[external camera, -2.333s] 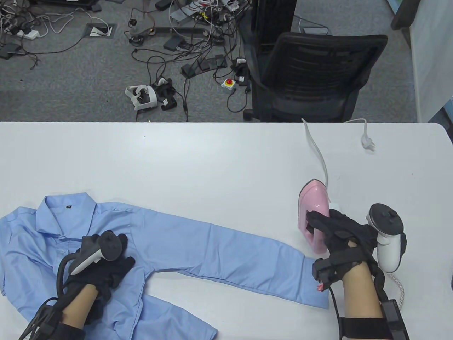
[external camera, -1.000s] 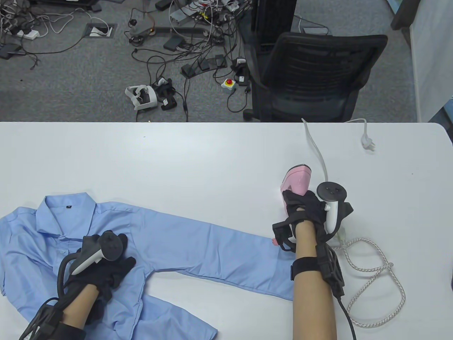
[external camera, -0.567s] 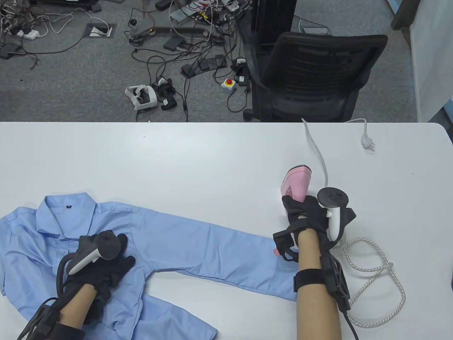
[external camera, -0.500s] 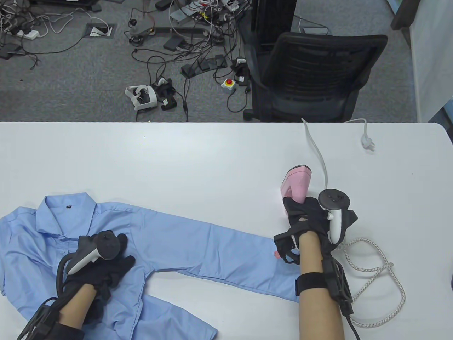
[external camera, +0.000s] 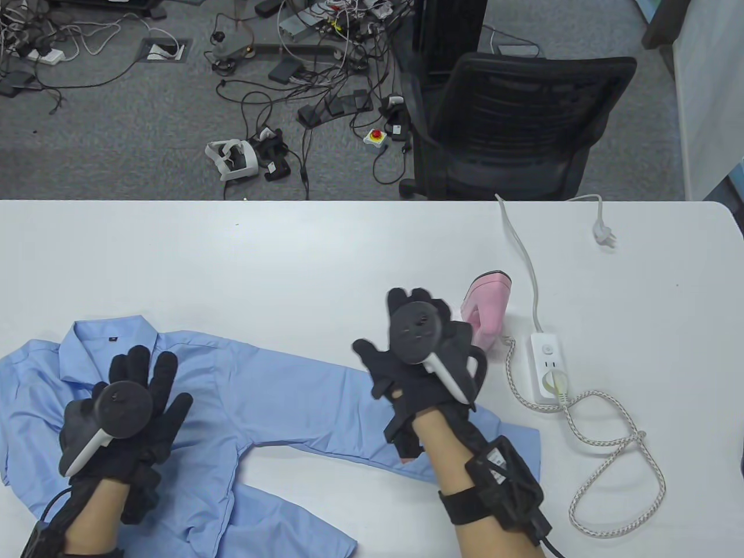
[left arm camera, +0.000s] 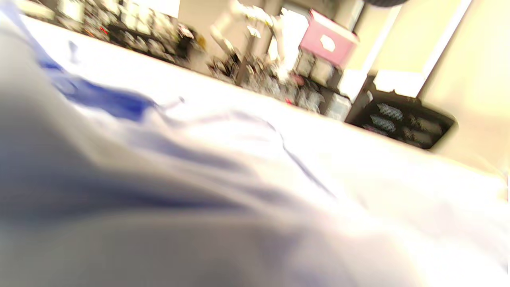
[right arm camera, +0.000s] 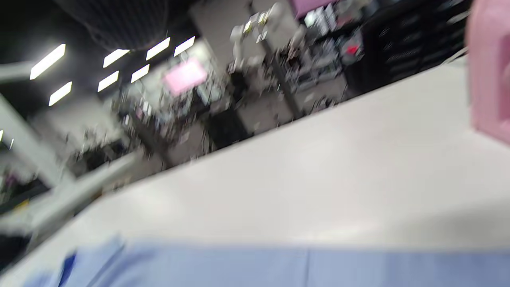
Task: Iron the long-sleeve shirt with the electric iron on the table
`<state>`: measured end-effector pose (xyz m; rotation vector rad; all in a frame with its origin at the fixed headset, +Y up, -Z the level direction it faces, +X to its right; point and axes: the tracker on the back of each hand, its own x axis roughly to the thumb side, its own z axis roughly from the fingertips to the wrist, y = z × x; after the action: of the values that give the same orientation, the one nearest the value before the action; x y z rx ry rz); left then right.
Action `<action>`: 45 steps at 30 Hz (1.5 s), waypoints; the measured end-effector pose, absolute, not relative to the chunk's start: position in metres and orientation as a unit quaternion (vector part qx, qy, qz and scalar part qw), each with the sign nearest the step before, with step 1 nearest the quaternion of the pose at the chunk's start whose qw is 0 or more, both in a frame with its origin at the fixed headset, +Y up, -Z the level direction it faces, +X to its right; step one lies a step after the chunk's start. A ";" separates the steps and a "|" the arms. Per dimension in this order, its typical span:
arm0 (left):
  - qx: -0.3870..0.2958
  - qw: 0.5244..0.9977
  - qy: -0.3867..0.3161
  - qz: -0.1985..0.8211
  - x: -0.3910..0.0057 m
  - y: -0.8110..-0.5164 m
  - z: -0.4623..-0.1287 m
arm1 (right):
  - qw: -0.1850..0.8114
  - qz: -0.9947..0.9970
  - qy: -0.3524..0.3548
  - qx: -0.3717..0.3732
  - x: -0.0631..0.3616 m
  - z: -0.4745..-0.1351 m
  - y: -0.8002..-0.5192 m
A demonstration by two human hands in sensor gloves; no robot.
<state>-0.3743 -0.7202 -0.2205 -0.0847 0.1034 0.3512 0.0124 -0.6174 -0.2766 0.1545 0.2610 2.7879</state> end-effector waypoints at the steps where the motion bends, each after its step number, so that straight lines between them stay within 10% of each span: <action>1: -0.024 0.982 0.072 0.176 -0.381 -0.718 -0.218 | 0.141 0.978 0.127 0.086 -0.013 -0.273 -0.626; 10: -0.032 0.985 0.095 0.142 -0.387 -0.718 -0.216 | 0.064 0.946 0.222 0.228 -0.167 -0.235 -0.735; 16: -0.031 0.982 0.102 0.157 -0.394 -0.718 -0.213 | 0.001 0.934 0.278 0.224 -0.190 -0.227 -0.781; 37: -0.185 0.974 0.091 0.093 -0.363 -0.737 -0.221 | 0.131 0.946 0.282 -0.093 0.067 -0.325 -0.786; 45: -0.220 0.966 0.101 0.088 -0.364 -0.770 -0.252 | 0.143 0.945 0.259 -0.141 0.098 -0.336 -0.789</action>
<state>-0.3640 -0.7701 -0.2516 -0.4451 0.2052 0.1785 0.0980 -0.7892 -0.3361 -0.4056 0.7457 2.7252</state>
